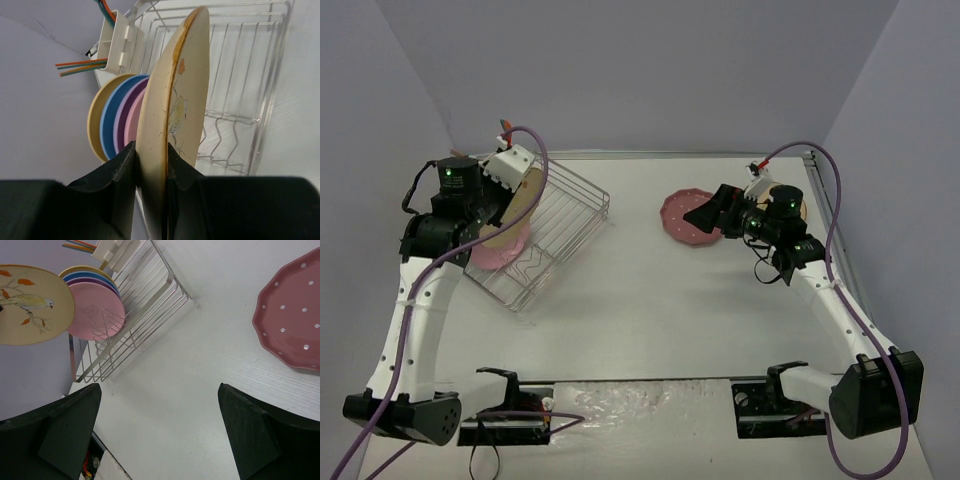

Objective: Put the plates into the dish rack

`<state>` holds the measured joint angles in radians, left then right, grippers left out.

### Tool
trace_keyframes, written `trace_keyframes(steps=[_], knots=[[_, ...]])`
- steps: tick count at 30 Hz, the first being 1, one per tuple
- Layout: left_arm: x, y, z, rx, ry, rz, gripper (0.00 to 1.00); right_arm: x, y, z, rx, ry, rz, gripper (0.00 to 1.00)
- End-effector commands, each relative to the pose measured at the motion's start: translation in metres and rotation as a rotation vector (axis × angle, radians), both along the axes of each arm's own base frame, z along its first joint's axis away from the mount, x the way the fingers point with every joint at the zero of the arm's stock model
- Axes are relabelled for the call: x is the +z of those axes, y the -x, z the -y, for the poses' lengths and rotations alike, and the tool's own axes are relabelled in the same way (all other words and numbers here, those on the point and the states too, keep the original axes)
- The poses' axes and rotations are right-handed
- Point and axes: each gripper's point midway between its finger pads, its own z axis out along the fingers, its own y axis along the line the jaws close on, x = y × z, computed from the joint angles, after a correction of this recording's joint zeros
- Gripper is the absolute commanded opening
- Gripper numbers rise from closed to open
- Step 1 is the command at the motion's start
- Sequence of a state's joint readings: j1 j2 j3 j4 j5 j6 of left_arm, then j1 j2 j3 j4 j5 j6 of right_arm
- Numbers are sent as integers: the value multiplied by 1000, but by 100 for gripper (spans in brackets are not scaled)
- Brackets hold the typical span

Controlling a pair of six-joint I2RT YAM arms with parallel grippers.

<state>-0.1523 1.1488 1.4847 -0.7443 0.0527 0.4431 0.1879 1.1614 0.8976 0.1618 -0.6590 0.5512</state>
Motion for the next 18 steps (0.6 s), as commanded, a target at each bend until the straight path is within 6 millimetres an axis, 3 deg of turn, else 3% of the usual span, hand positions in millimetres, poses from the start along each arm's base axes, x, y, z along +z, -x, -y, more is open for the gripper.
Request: trace_keyframes(steps=[1, 6, 18], knots=[[50, -35, -31, -17, -237, 159, 0, 17, -2, -1, 26, -11, 75, 100], [37, -54, -46, -28, -291, 120, 0, 14, -1, -1, 34, -7, 72, 100], [-22, -71, -45, -83, -246, -15, 0, 8, -1, 2, 28, 8, 63, 100]])
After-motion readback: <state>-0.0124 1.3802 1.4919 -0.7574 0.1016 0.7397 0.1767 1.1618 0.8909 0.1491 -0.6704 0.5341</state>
